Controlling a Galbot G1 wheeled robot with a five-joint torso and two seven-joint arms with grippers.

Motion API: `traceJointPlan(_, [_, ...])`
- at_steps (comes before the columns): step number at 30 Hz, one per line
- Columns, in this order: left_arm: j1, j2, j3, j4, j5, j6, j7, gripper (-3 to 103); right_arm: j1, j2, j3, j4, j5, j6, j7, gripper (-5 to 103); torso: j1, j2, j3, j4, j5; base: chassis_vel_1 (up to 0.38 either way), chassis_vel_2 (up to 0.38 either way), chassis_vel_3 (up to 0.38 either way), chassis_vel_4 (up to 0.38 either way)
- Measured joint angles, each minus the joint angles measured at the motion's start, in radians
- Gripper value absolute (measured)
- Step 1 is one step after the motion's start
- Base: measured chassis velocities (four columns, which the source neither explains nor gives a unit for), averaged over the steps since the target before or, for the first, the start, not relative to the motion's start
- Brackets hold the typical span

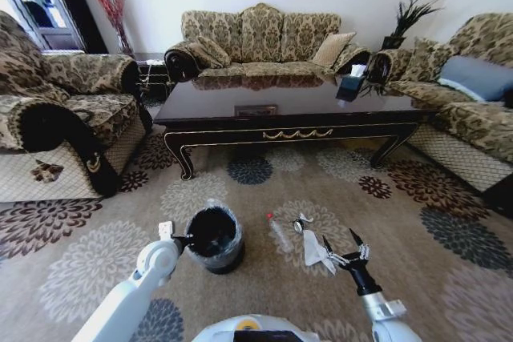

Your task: Move to the front of the table and pick up the trash from the floor, then place it into the trash bin.

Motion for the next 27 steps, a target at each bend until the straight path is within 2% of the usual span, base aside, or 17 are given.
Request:
traceJointPlan(4, [0.036, 0.018, -0.032, -0.038, -0.019, 0.000, -0.008, 0, 0.016, -0.017, -0.019, -0.019, -0.006, -0.036, 0.032, 100, 0.000, 0.000, 0.000, -0.0001, 0.0004, 0.000, 0.000, 0.000, 0.000])
traceJointPlan(8, [0.084, 0.031, -0.074, -0.087, -0.048, 0.000, -0.017, 0, 0.066, -0.057, -0.090, -0.089, 0.080, -0.123, 0.062, 100, 0.000, 0.000, 0.000, 0.0000, 0.0004, 0.000, 0.000, 0.000, 0.000])
traceJointPlan(13, [0.124, 0.029, -0.103, -0.114, -0.052, 0.000, -0.017, 0, 0.138, -0.098, -0.149, -0.205, 0.093, -0.159, 0.063, 100, 0.000, 0.000, 0.000, 0.0000, 0.0003, 0.000, 0.000, 0.000, 0.000])
traceJointPlan(20, [0.158, 0.021, -0.126, -0.134, -0.051, 0.000, -0.016, 0, 0.214, -0.097, -0.205, -0.335, 0.042, -0.154, 0.058, 100, 0.000, 0.000, 0.000, -0.0001, 0.0004, 0.000, 0.000, 0.000, 0.000])
traceJointPlan(23, [0.172, 0.020, -0.135, -0.149, -0.050, 0.000, -0.014, 0, 0.245, -0.081, -0.216, -0.389, 0.086, -0.169, 0.063, 100, 0.000, 0.000, 0.000, -0.0001, 0.0005, 0.000, 0.000, 0.000, 0.000])
traceJointPlan(27, [0.181, 0.017, -0.137, -0.157, -0.050, 0.000, -0.013, 0, 0.270, -0.074, -0.222, -0.445, 0.091, -0.171, 0.063, 100, 0.000, 0.000, 0.000, -0.0001, 0.0005, 0.000, 0.000, 0.000, 0.000])
